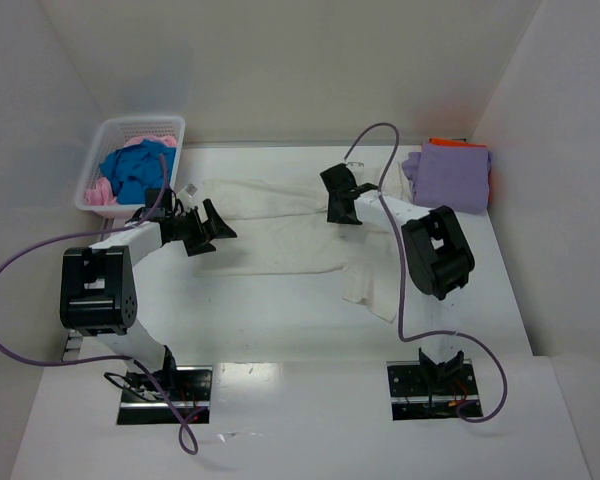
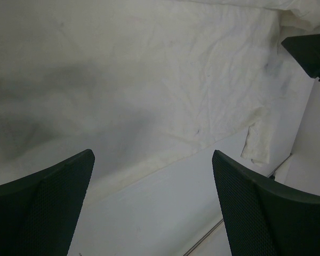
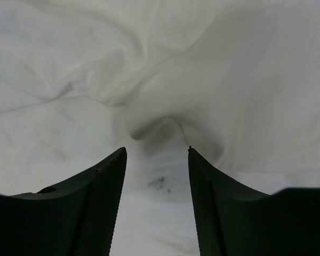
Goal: Fold and stack the t-shirts
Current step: Fold the flattened tshirt in 1/3 of the way
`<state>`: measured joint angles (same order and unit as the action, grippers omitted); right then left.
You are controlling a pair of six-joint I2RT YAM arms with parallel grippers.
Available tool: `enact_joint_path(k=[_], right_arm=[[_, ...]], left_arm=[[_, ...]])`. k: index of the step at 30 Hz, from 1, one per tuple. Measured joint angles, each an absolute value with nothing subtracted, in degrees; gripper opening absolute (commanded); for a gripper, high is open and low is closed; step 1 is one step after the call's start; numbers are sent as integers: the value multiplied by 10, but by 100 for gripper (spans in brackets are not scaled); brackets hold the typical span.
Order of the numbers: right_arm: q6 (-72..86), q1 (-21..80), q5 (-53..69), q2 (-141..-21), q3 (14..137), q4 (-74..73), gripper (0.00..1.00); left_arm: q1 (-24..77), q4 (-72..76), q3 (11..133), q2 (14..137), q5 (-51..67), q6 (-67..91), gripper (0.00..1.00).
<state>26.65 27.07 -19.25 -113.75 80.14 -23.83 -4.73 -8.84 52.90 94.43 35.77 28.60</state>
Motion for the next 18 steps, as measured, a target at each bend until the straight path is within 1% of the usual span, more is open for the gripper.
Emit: enact_joint_path(k=[2,9,11,17,18], right_arm=[[264,277,-236,-1152,820,-236,51],[243,300,-308,-1189,863,-232,51],[239,302,-320,-1200,876,-232,47],[222,304,-360,-1233,899,-234,39],[219,304,-366,-1237,901,-234,36]], left_arm=[[-47,-88,529,944,358,286,99],[-47,-88,529,944,359,286,99],[-47,-88,529,944,359,286,99],[-47,-87,529,944,359,286,99],[-47,-87,529,944,359,286,99]])
